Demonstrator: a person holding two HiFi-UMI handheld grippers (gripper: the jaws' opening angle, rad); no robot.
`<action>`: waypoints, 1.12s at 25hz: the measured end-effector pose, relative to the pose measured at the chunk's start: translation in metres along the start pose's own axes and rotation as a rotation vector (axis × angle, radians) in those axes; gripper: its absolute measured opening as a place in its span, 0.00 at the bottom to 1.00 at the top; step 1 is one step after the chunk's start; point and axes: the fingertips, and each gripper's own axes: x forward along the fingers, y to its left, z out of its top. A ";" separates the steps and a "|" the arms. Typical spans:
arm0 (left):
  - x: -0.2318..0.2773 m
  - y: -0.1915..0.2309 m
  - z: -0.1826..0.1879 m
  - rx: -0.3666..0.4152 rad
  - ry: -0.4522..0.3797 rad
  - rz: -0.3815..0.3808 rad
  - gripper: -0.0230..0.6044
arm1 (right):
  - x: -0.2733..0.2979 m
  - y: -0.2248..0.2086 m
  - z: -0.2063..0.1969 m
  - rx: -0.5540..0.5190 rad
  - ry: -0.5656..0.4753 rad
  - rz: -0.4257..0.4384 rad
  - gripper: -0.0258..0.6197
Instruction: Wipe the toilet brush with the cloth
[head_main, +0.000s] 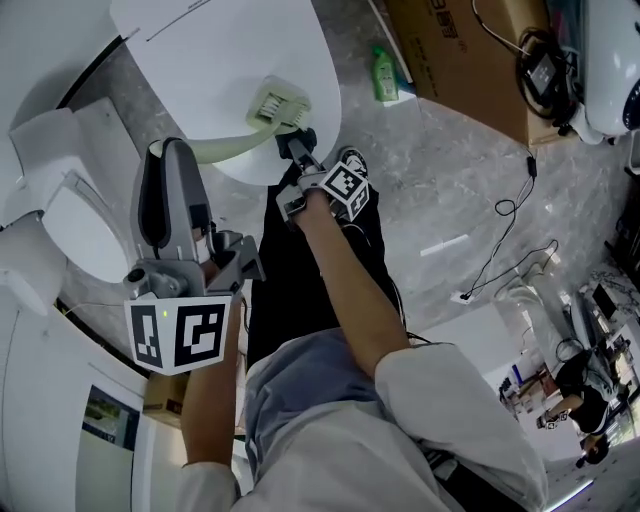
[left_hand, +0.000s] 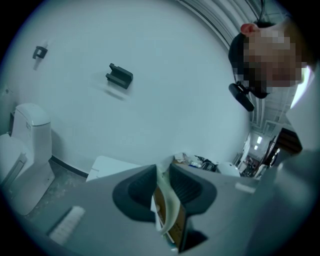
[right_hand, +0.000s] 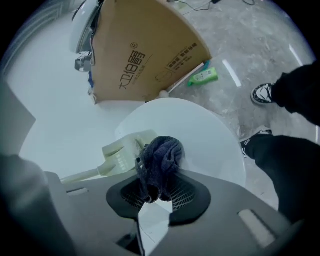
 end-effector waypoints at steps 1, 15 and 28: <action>0.001 0.000 0.000 0.003 0.003 -0.006 0.04 | 0.001 -0.001 -0.003 0.029 -0.016 0.014 0.18; 0.001 -0.008 -0.004 0.030 0.014 -0.031 0.04 | 0.015 0.004 -0.031 0.320 -0.127 0.196 0.17; 0.000 -0.009 -0.004 0.049 0.011 -0.006 0.04 | 0.013 0.036 -0.059 0.357 -0.020 0.253 0.17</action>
